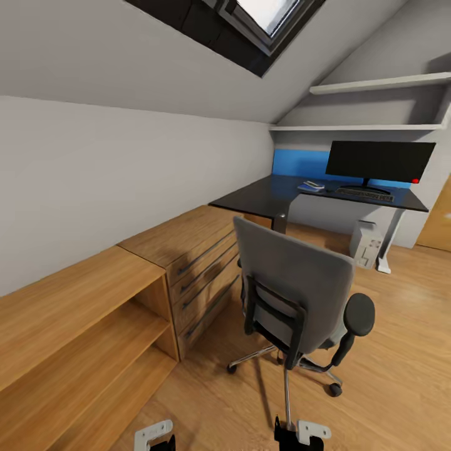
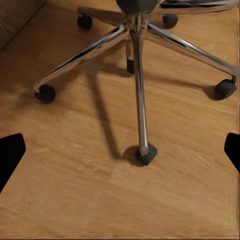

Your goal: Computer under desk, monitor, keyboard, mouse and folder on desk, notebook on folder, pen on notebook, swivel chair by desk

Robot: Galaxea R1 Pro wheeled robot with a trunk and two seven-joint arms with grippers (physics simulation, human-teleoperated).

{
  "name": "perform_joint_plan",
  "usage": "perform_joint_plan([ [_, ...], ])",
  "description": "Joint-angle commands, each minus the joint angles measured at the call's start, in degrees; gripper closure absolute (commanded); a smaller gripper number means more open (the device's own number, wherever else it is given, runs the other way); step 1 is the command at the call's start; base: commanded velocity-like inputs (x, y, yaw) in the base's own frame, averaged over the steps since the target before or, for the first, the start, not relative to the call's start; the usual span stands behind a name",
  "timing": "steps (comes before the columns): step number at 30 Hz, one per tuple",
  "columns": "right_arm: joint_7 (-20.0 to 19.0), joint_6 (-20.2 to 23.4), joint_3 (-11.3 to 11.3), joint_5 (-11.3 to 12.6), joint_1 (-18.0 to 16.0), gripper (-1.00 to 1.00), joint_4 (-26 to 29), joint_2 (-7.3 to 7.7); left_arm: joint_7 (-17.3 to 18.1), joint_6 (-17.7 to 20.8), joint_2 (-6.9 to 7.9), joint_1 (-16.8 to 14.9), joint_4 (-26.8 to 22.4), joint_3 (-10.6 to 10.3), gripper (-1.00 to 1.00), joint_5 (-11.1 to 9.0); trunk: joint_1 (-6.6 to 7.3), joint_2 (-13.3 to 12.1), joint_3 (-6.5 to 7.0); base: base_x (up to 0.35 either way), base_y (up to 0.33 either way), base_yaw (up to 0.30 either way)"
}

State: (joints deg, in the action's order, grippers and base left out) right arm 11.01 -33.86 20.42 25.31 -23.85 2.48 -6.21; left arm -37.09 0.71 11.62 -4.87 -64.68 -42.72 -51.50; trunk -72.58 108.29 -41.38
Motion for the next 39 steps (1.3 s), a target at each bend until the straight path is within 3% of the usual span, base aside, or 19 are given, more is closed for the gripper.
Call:
perform_joint_plan([
  [1,0.4,-0.1,0.5,0.2,-0.1,-1.00,-0.1,-0.03,-0.4,0.1,0.06,-0.1,-0.1,-0.2,-1.00,-0.2,0.03,0.0,-0.06,-0.201,0.265,-0.297],
  [12,0.3,-0.2,0.6,0.1,-0.1,-1.00,-0.1,-0.03,-0.4,0.1,0.06,-0.1,0.0,-0.2,-1.00,-0.2,0.03,0.0,-0.06,-0.205,0.270,-0.299],
  [39,0.2,-0.2,0.7,-0.1,-0.1,-1.00,-0.1,-0.03,-0.4,0.1,-0.02,-0.1,0.1,-0.2,-1.00,-0.2,0.03,0.0,-0.06,-0.004,0.005,-0.300],
])
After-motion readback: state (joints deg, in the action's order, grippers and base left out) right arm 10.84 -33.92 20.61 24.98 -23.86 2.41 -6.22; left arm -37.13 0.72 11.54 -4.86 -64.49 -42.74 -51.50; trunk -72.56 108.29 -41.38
